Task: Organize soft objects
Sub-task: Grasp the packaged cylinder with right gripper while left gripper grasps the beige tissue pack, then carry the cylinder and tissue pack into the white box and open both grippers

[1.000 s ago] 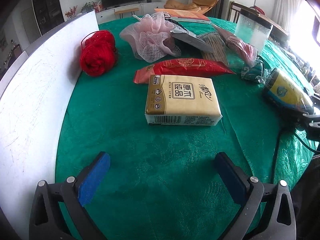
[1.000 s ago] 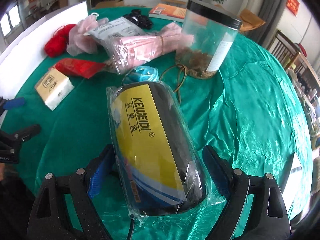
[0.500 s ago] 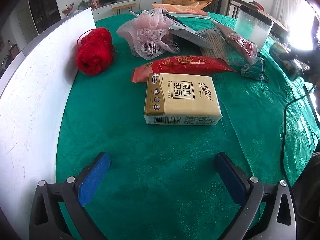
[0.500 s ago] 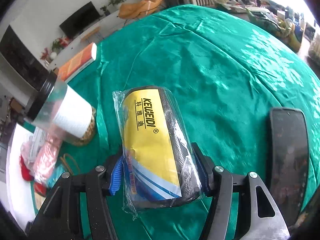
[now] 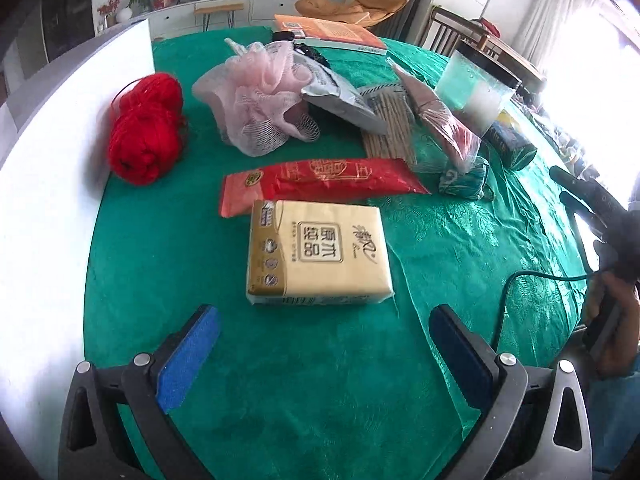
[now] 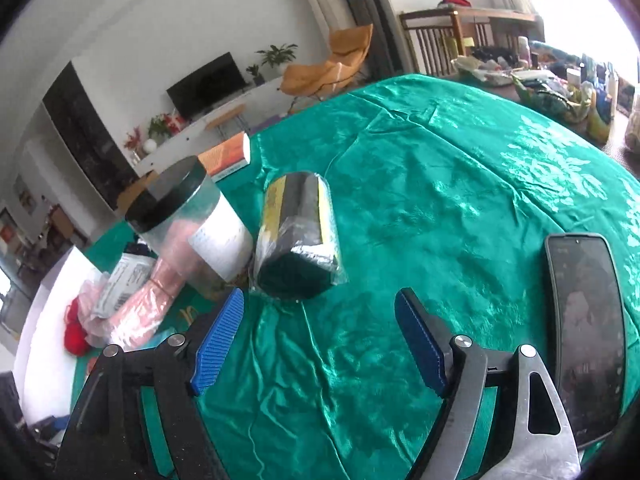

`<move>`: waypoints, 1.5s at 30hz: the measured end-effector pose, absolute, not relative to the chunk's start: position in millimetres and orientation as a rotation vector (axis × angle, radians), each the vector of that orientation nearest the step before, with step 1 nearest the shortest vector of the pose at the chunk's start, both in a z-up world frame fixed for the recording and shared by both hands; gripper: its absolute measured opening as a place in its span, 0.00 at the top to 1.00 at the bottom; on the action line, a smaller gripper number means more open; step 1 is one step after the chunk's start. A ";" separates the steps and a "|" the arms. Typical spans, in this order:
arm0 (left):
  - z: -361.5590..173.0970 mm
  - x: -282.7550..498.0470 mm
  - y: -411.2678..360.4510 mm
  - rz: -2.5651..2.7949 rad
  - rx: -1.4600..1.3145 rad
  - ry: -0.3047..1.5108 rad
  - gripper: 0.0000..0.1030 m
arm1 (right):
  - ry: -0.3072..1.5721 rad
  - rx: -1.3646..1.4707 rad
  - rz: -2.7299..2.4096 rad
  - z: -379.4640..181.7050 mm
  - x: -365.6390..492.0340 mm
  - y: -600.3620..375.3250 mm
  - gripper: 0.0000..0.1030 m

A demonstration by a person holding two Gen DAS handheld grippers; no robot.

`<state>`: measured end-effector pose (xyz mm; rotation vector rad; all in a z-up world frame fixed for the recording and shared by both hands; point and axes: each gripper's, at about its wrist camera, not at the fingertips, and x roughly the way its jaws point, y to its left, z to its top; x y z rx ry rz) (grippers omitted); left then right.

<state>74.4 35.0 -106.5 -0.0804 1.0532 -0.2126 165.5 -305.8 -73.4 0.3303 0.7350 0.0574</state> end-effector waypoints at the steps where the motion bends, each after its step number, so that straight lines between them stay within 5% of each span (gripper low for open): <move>1: -106.0 79.6 28.3 -0.199 -0.044 1.048 0.00 | 0.734 0.315 0.055 -79.3 158.4 -301.1 0.21; 8: -124.6 113.9 6.1 -0.076 0.085 1.093 0.00 | 0.760 0.279 0.063 -83.6 153.8 -291.5 0.21; 9: -124.5 113.7 10.2 -0.084 0.058 1.088 0.03 | 0.758 0.290 0.064 -83.1 152.7 -293.9 0.21; 11: -120.7 110.6 20.8 -0.085 0.018 1.057 0.27 | 0.775 0.307 0.061 -82.6 156.0 -299.7 0.21; 12: -118.7 110.9 24.7 -0.079 0.010 1.048 0.29 | 0.793 0.315 0.063 -80.9 160.3 -302.4 0.21; 18: -105.5 113.3 43.2 -0.104 -0.073 1.029 0.29 | 0.946 0.283 0.062 -45.6 236.1 -317.7 0.21; 24: -93.3 111.8 42.7 -0.128 -0.080 1.026 0.29 | 1.197 0.182 0.157 -71.0 316.9 -293.9 0.22; 26: -89.3 106.4 47.4 -0.133 -0.093 1.021 0.29 | 1.299 0.093 0.141 -90.0 326.9 -284.1 0.31; 27: -86.9 105.3 49.2 -0.134 -0.101 1.016 0.29 | 1.287 0.061 0.126 -90.6 327.8 -281.5 0.43; 37: -17.7 97.0 82.9 -0.183 -0.244 0.883 0.29 | 1.016 0.064 0.047 15.5 316.3 -285.3 0.44; 45: 25.2 41.7 192.6 0.022 -0.253 0.781 0.29 | 0.935 -0.035 0.511 85.0 227.0 -109.5 0.44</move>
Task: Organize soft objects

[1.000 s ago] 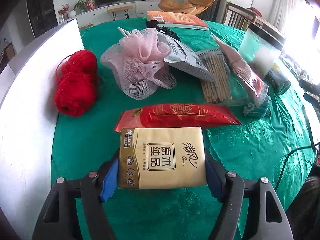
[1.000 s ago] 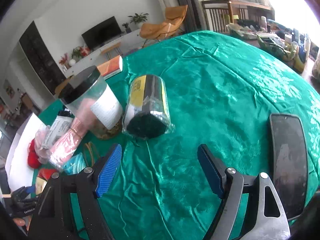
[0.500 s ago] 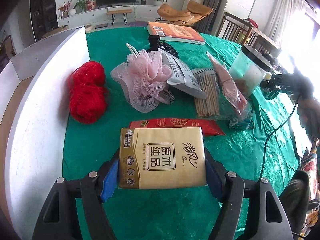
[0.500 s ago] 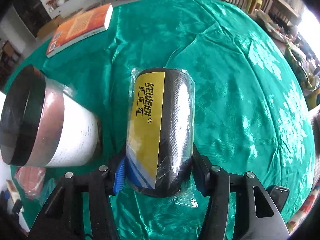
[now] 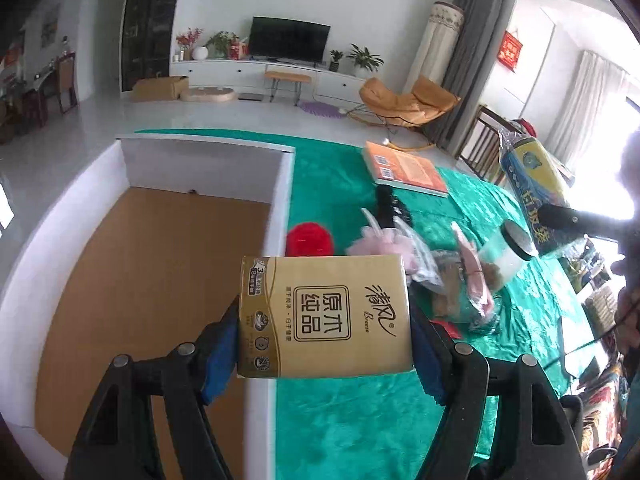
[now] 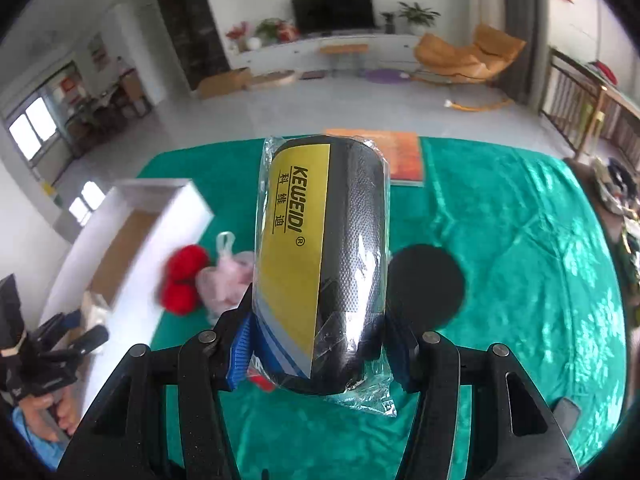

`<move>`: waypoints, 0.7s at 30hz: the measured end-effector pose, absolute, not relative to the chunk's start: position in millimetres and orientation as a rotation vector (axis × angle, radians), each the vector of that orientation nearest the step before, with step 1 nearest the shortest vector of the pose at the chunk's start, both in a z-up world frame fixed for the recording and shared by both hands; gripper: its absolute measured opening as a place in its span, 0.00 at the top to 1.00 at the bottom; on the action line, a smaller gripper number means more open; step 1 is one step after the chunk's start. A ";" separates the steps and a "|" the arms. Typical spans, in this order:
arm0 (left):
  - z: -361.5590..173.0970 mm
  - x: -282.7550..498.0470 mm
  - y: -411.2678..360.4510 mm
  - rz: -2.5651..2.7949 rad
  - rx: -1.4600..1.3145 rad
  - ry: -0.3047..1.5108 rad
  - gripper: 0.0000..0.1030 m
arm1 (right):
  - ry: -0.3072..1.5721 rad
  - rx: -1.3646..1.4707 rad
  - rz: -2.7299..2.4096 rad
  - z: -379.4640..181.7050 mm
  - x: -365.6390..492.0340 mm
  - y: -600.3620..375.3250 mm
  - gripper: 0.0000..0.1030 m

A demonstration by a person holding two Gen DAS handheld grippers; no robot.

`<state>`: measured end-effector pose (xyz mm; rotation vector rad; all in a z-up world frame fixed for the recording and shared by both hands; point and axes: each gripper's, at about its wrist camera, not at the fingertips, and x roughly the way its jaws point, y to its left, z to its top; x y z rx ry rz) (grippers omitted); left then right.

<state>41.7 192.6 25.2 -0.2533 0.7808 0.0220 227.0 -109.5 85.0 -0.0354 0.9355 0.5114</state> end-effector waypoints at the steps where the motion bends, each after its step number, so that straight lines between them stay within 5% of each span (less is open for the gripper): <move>1: 25.5 31.6 208.9 0.066 -0.245 0.780 0.29 | 0.936 -0.030 0.583 84.9 213.4 -82.2 0.44; 6: 14.7 -16.0 278.7 0.280 -0.235 0.792 0.27 | 0.982 0.039 0.901 73.0 160.3 43.3 0.43; 8: 6.3 -27.1 296.2 0.374 -0.224 0.802 0.17 | 1.010 0.046 0.994 63.3 144.8 83.6 0.37; 9: 2.6 -30.3 301.9 0.408 -0.227 0.805 0.05 | 1.024 0.048 1.037 57.7 139.4 99.1 0.26; 11: -2.5 -35.6 307.7 0.416 -0.260 0.792 0.02 | 1.021 0.038 1.072 48.9 131.9 114.5 0.20; 21: -3.8 -8.0 180.9 0.007 -0.242 0.788 0.01 | 0.911 -0.009 0.622 -12.3 140.0 -35.1 0.20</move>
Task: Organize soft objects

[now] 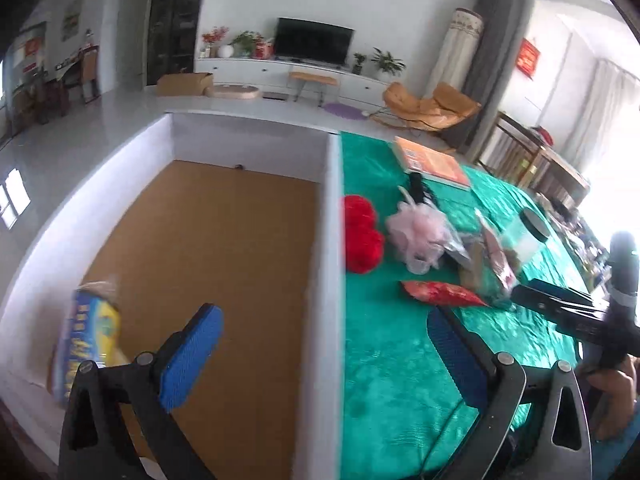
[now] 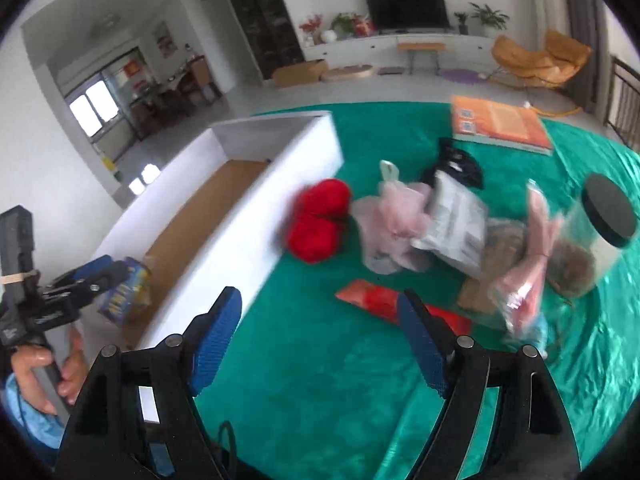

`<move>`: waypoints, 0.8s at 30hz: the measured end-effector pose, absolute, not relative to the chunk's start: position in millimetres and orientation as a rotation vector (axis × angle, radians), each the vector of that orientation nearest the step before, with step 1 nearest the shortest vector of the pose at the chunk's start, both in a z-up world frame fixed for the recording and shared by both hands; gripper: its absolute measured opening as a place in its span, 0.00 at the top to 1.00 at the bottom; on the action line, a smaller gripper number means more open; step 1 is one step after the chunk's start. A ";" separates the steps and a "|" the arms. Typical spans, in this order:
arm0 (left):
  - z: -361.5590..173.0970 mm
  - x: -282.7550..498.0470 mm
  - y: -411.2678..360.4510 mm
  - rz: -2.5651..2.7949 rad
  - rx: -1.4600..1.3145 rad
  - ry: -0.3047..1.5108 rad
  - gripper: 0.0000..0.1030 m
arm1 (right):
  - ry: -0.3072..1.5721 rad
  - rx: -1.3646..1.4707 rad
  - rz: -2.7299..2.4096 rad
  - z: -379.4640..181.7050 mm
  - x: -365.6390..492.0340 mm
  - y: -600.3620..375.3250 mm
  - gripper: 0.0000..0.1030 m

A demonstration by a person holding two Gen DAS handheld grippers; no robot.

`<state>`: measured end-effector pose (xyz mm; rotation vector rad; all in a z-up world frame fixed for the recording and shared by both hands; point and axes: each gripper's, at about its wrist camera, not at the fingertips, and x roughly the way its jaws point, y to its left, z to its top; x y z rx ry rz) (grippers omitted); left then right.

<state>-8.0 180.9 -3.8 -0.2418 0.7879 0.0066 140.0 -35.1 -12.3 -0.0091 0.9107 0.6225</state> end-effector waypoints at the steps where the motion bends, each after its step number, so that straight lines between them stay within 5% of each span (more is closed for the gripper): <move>1: -6.3 -4.5 157.8 -0.050 -0.211 0.799 0.01 | 0.916 -0.018 0.543 -24.0 142.0 -58.0 0.20; 8: -77.3 43.1 38.4 -0.229 -0.037 0.980 0.01 | 0.987 -0.044 0.130 -106.7 146.4 -182.1 0.20; 13: -121.7 76.8 33.3 -0.165 0.004 1.042 0.01 | 0.953 -0.052 0.098 -114.2 140.9 -196.4 0.20; 24: -125.7 86.4 33.6 -0.138 0.063 0.971 0.00 | 0.885 -0.055 0.101 -117.7 129.0 -190.1 0.16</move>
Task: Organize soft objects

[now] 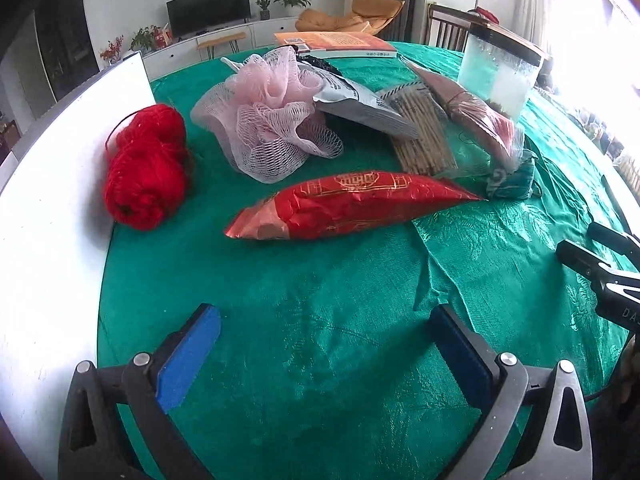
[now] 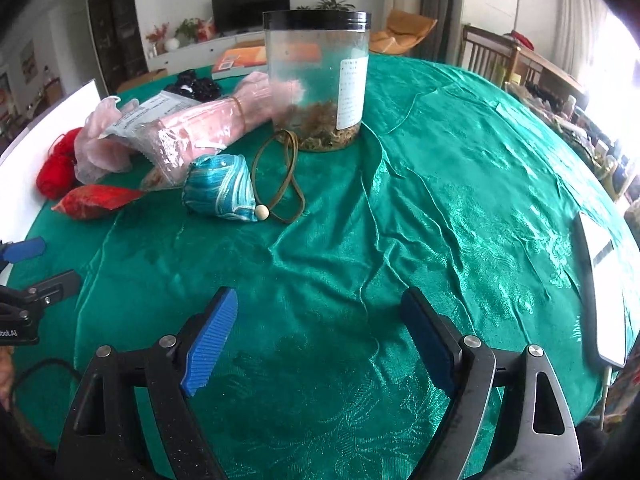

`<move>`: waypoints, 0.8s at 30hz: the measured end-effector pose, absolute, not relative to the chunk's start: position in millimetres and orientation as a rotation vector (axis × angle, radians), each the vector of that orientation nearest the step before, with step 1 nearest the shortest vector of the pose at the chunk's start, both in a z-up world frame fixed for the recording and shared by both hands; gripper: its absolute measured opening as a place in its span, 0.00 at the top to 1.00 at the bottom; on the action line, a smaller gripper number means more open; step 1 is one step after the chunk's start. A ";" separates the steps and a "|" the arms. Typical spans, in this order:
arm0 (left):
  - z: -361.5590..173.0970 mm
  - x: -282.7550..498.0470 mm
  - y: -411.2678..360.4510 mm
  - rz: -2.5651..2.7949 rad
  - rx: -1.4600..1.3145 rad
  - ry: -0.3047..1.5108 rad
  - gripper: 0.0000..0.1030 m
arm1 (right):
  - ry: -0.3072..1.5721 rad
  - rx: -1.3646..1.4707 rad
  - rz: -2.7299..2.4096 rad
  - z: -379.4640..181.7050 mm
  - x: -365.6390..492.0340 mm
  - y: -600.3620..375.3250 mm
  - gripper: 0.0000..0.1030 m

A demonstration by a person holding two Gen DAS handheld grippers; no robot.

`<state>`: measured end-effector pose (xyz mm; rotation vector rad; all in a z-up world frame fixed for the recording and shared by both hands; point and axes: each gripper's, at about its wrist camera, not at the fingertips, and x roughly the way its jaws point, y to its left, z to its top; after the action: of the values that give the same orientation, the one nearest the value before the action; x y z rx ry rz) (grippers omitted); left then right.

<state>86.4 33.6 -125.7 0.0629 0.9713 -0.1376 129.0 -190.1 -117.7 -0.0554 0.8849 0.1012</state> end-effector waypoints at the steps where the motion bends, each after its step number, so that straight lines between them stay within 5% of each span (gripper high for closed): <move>1: -126.0 86.7 35.1 -0.138 0.063 0.970 0.00 | 0.883 -0.055 0.101 -117.6 129.2 -190.1 0.16; 24: -128.2 90.9 34.2 -0.136 0.060 0.960 0.00 | 1.000 -0.013 0.028 -114.5 143.2 -182.5 0.09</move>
<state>90.9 34.2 -128.2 0.0604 0.9603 -0.1356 143.2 -182.5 -114.5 -0.0134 0.9998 0.0278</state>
